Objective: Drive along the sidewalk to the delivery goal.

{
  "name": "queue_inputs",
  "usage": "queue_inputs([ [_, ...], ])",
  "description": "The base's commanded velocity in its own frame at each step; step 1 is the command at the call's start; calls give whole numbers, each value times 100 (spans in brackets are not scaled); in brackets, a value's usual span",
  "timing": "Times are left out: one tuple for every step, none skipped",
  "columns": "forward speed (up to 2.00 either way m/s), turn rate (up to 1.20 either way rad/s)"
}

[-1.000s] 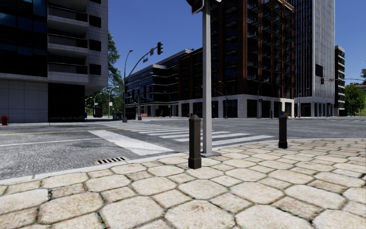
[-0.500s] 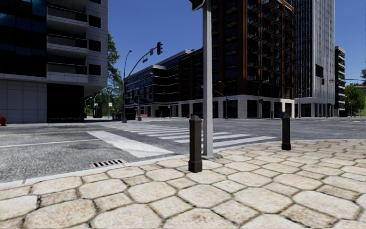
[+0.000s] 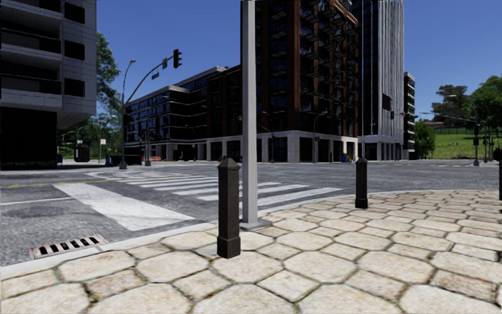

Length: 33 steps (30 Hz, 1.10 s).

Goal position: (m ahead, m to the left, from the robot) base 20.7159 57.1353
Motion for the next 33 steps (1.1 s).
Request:
queue_inputs([
  [112,-56],
  [112,-56],
  [112,-56],
  [112,-56],
  [111,-56],
  [111,-56],
  [111,-56],
  [111,-56],
  [111,-55],
  [111,-53],
  [111,-53],
  [111,-42],
  [111,-17],
  [111,0],
  [111,0],
  [111,0],
  [111,0],
  [111,0],
  [111,0],
  [111,0],
  [111,0],
  [111,0],
  [111,0],
  [111,0],
  [111,0],
  [116,0],
  [121,0],
  [121,0],
  [125,0],
  [126,0],
  [126,0],
  [126,0],
  [124,-19],
])
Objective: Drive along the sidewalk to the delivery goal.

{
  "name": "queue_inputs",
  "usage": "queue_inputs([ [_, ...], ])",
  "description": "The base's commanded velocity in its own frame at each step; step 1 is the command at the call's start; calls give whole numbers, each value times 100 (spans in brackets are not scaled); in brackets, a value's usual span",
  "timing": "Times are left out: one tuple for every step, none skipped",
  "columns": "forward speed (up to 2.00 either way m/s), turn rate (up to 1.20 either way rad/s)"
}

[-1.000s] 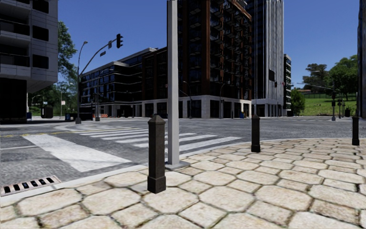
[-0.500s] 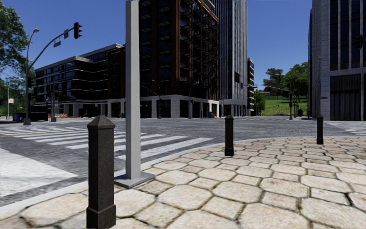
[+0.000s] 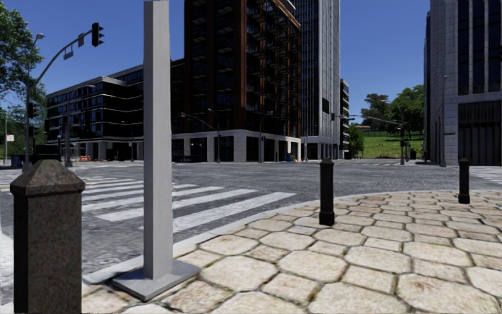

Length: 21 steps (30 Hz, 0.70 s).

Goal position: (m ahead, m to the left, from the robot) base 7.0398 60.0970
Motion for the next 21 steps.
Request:
queue_inputs([
  [123,-27],
  [122,-29],
  [122,-29],
  [121,-30],
  [121,-37],
  [121,-45],
  [119,-52],
  [119,-52],
  [115,-77],
  [113,-88],
  [112,-90],
  [112,-90],
  [112,-84],
  [112,-39],
  [112,-39],
  [112,-17],
  [112,0],
  [112,0],
  [112,0],
  [112,0],
  [111,0],
])
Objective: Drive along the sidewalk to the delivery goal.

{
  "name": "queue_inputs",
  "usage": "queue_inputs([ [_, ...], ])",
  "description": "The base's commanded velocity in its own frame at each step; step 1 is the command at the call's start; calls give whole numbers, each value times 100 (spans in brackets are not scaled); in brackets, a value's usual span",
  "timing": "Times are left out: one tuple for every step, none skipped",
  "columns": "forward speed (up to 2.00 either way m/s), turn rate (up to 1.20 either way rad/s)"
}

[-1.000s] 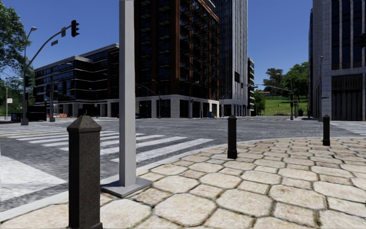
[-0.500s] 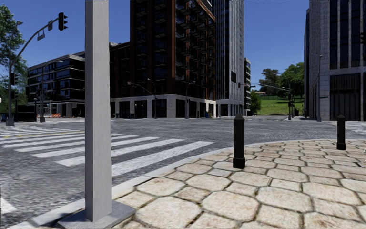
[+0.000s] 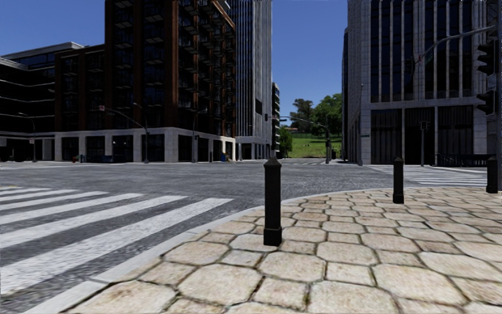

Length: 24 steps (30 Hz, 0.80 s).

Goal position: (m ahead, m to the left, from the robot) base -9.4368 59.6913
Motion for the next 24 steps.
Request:
queue_inputs([
  [111,0],
  [111,0],
  [111,0],
  [110,7],
  [110,23],
  [110,31],
  [110,34],
  [110,34],
  [110,35],
  [110,38],
  [110,51],
  [110,51],
  [109,57],
  [109,59],
  [109,59],
  [109,59],
  [109,59],
  [109,59],
  [109,59],
  [109,59],
  [109,59],
  [109,59],
  [109,59],
  [109,59],
])
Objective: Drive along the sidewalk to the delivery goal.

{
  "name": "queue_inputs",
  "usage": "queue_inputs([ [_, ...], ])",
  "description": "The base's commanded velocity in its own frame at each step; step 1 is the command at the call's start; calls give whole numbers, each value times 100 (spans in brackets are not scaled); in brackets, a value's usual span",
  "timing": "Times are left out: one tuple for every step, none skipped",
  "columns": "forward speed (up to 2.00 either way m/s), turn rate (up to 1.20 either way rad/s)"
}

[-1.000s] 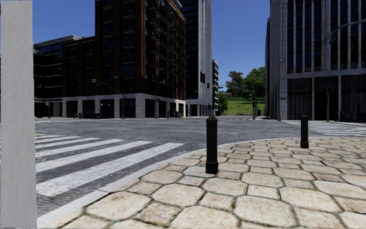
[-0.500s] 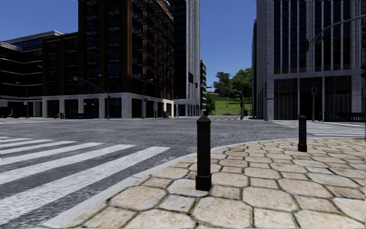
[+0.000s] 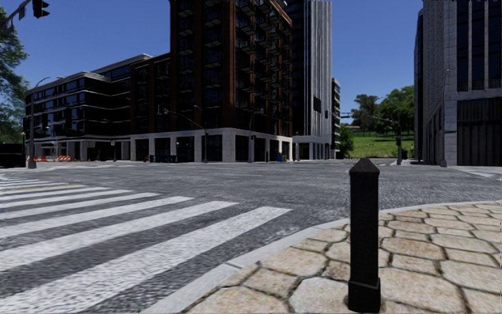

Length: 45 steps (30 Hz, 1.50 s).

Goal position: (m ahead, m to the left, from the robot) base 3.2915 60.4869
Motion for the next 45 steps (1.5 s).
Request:
queue_inputs([
  [109,59],
  [109,59],
  [109,59],
  [109,59],
  [109,59],
  [109,59],
  [109,59],
  [109,59],
  [109,59],
  [109,59],
  [109,59],
  [109,59],
  [109,59],
  [111,59],
  [117,59],
  [117,59],
  [124,59],
  [125,59],
  [127,59],
  [127,59],
  [127,59],
  [129,59],
  [135,59],
  [135,59],
  [140,57],
  [141,57],
  [144,56],
  [144,56],
  [144,56],
  [145,56],
  [146,56],
  [146,56],
  [147,55],
  [149,55],
  [152,55],
  [152,55],
  [155,55],
  [163,55],
  [169,55],
  [169,55],
  [171,48],
  [172,33],
  [173,27],
  [173,26],
  [173,26],
])
